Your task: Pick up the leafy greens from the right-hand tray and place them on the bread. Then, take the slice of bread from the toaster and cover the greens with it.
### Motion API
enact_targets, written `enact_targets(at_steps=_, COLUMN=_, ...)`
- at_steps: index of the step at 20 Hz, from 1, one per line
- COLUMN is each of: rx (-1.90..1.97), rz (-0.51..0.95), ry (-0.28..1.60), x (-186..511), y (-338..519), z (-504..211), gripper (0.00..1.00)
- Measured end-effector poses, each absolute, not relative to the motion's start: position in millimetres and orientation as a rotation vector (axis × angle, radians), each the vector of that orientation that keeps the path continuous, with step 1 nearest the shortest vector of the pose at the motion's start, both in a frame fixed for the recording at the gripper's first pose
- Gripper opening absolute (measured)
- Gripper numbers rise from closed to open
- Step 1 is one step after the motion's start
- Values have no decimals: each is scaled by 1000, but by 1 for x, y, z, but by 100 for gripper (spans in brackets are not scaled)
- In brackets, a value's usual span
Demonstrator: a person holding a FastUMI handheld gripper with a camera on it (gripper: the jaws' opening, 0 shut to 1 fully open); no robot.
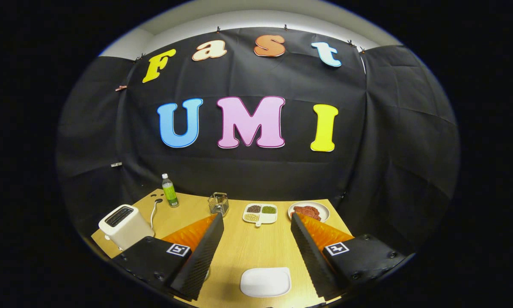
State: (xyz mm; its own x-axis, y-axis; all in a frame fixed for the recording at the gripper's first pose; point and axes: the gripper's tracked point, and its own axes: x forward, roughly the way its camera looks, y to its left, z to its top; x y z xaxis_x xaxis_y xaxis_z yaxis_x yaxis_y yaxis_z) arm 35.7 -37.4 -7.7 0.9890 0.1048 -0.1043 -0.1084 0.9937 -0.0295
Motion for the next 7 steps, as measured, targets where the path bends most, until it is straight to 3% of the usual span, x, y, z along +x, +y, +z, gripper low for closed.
enact_targets(at_steps=7, rx=-28, rz=138, ry=116, x=37, y=-32, z=-12, gripper=98)
